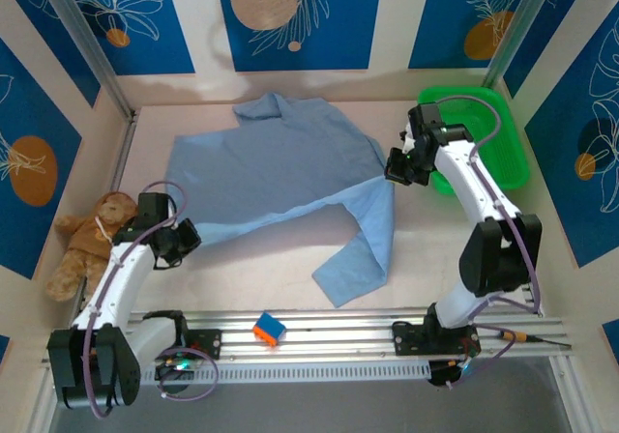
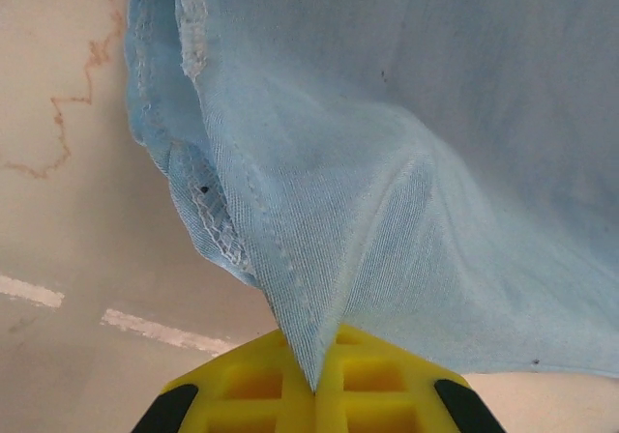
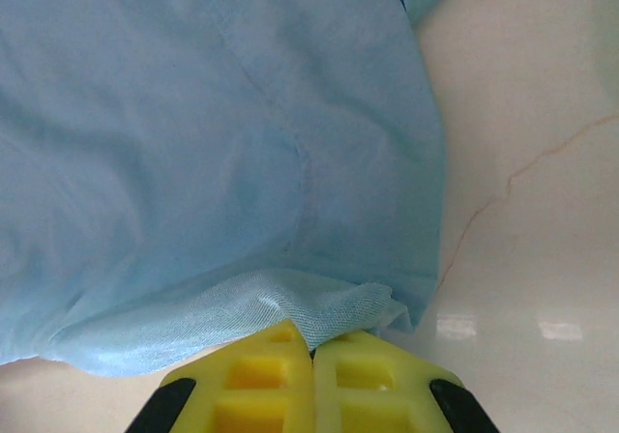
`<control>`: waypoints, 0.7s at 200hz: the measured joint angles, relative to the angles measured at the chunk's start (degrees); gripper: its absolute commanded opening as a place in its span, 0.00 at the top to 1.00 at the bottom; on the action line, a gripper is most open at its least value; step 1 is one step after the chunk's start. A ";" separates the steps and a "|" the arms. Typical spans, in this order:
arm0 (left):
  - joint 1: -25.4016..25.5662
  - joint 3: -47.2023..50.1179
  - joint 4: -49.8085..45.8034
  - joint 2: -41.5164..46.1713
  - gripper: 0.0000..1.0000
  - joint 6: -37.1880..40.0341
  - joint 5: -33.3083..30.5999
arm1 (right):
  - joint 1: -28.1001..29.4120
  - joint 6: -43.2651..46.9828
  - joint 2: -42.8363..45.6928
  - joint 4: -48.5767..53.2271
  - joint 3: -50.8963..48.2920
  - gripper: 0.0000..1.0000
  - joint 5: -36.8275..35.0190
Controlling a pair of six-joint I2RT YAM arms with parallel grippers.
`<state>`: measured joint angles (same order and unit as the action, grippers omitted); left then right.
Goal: Fold and stack the long sleeve shirts
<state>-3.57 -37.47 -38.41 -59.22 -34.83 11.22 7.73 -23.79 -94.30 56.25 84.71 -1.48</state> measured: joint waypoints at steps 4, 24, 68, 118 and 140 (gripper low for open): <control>-0.20 -0.33 0.02 -0.35 0.99 0.33 0.28 | 0.00 0.22 -0.83 0.02 0.61 1.00 -0.02; -0.96 -1.92 0.26 -3.56 0.99 1.40 1.55 | 0.00 1.09 -4.39 0.59 3.61 1.00 -0.39; -2.08 -3.98 1.16 -9.57 0.99 3.80 2.97 | 0.09 2.80 -11.19 1.79 11.08 1.00 -2.05; -4.87 -5.46 2.03 -13.16 0.97 5.92 4.70 | 1.40 4.92 -18.12 2.82 18.73 1.00 -4.42; -5.22 -6.45 2.19 -15.26 0.96 6.78 5.29 | 1.92 5.79 -21.22 3.50 21.99 1.00 -5.62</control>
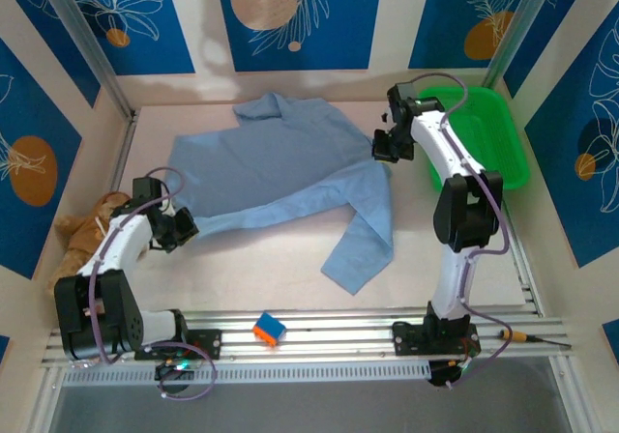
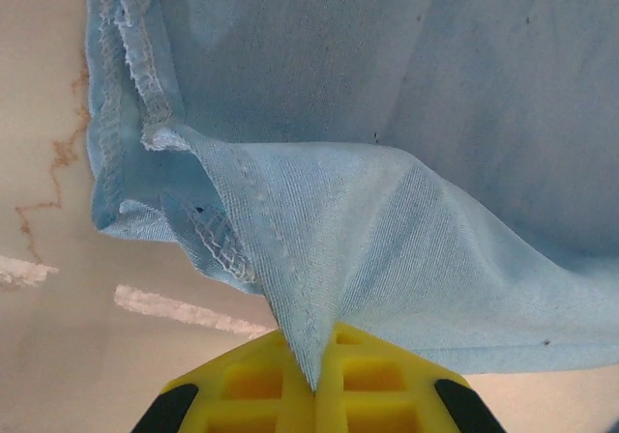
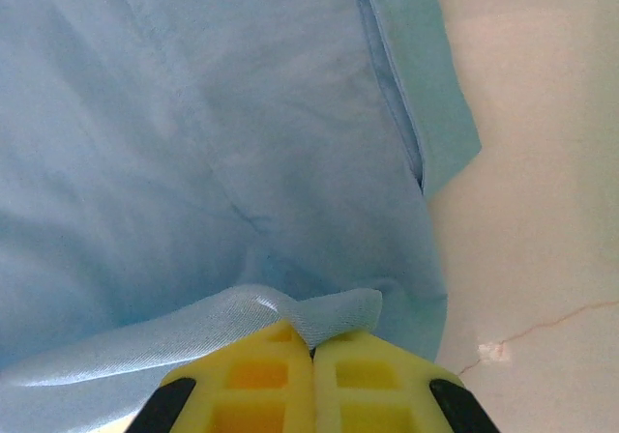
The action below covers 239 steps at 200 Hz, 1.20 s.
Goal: Fold and stack the long sleeve shirts
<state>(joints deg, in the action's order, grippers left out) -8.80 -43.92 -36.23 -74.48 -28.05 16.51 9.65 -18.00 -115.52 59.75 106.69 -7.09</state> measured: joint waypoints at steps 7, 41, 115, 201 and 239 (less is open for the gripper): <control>-0.04 -0.57 0.04 -0.92 0.96 0.15 0.04 | 0.11 0.20 -0.94 0.13 0.92 1.00 -0.35; -0.15 -3.82 0.31 -4.74 0.96 1.14 0.00 | 0.85 1.09 -5.18 0.57 4.92 1.00 -2.16; -0.31 -12.28 0.17 -14.38 0.90 4.24 -1.33 | 1.27 2.05 -12.15 1.81 12.63 1.00 -3.67; -0.85 -20.61 -0.15 -16.48 0.07 2.95 -4.48 | 1.38 0.50 -18.23 1.31 20.17 0.52 -2.08; 2.99 -20.63 -1.29 -0.85 0.00 2.78 -3.78 | 1.49 -0.59 -8.44 -3.98 8.70 0.37 -4.11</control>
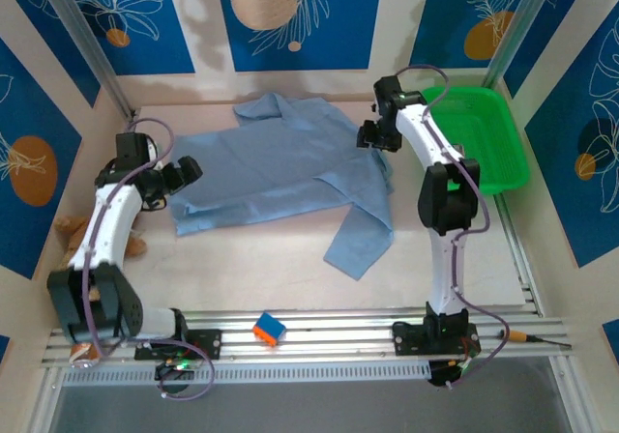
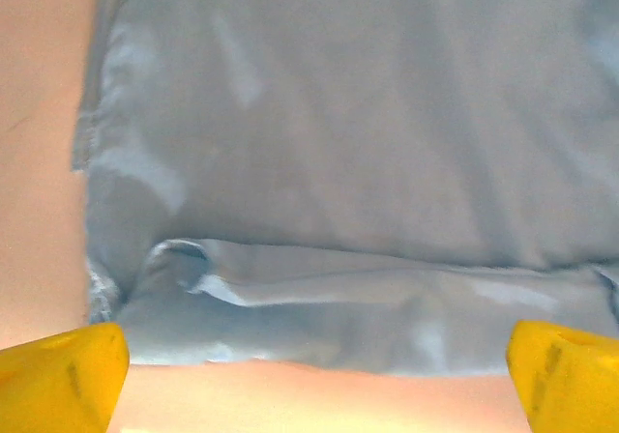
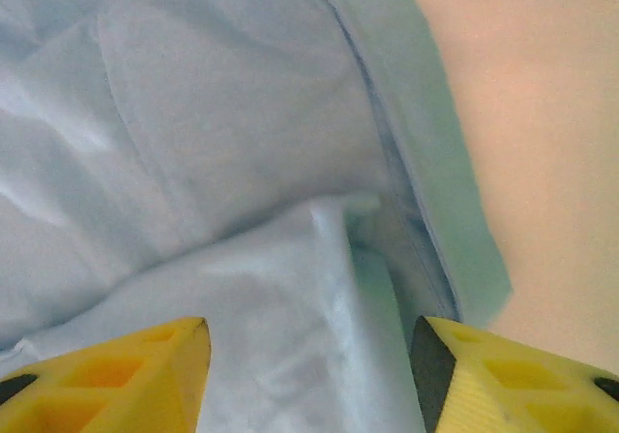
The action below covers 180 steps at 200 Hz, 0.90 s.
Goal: Fold and stack the long sleeve shirts
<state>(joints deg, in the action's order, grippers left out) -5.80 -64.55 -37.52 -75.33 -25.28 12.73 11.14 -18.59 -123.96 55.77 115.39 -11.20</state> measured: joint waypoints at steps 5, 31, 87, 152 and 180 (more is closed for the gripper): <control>1.16 0.02 -0.24 1.75 0.00 0.20 0.07 | 0.00 -0.07 2.58 -0.61 -2.64 0.37 -0.26; 9.01 3.37 -0.79 8.07 0.10 0.57 -0.04 | 0.57 -0.94 18.93 -2.99 -17.29 0.36 -0.35; 16.92 12.98 2.54 -1.07 0.29 -0.52 -0.33 | 12.79 -11.50 40.72 -6.10 -49.57 0.38 1.97; 16.96 6.97 11.26 -18.43 0.25 1.46 -3.32 | 27.21 -21.27 30.97 -8.55 -59.21 0.39 -0.98; 16.72 6.80 13.84 -21.29 0.21 1.64 -5.42 | 30.01 -23.78 24.59 -7.21 -56.46 0.51 -4.87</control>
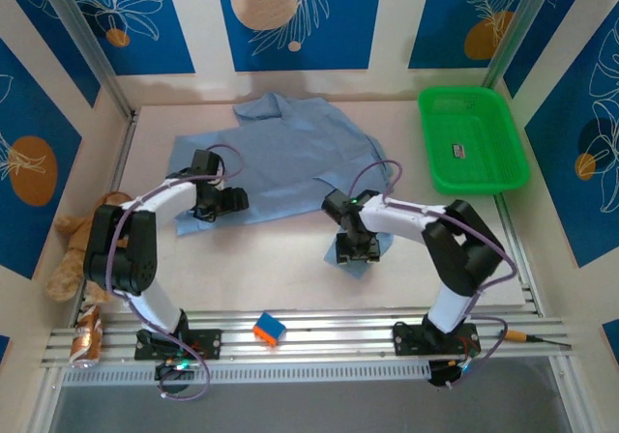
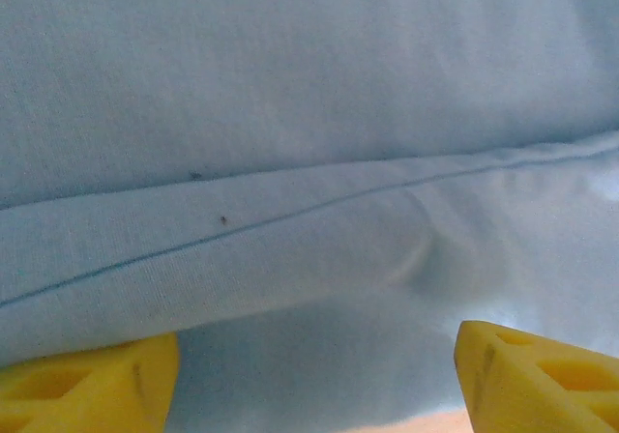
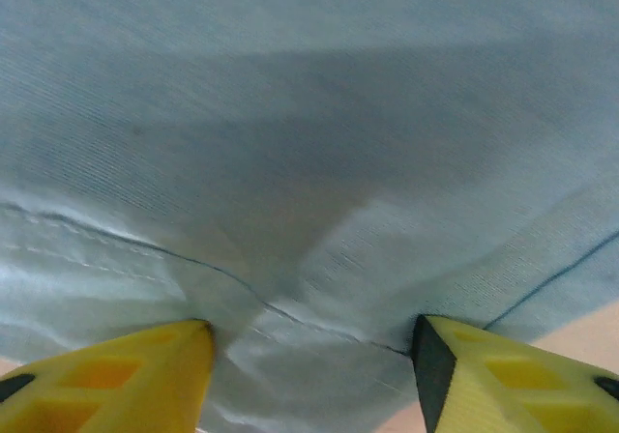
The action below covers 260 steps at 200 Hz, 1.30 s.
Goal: Fold and stack the long sleeve shirts
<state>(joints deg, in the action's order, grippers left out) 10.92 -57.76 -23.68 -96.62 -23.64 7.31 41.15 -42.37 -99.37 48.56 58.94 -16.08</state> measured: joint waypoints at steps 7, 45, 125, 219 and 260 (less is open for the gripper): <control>-0.09 0.35 0.70 -0.35 0.20 -0.07 -0.37 | 0.55 -0.52 -0.85 0.74 1.27 0.60 -0.98; -0.61 2.64 2.78 -0.66 0.12 0.22 -1.07 | 1.95 -2.14 -4.98 4.55 6.16 0.84 -8.94; -0.61 3.08 4.35 -0.66 0.04 1.31 -1.01 | 1.55 9.68 -0.48 11.30 23.61 1.00 -31.23; -0.61 5.99 7.78 0.81 0.04 1.33 -1.11 | -6.14 36.50 -6.40 -7.17 42.71 1.00 -24.63; -0.63 6.51 8.44 1.14 0.04 1.31 -0.94 | -5.88 41.59 -14.58 -11.98 48.63 1.00 -16.44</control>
<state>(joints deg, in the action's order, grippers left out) 10.28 -51.24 -15.25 -95.48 -22.33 6.37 35.27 -0.78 -113.95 36.58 107.57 -32.51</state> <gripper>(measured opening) 0.958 0.062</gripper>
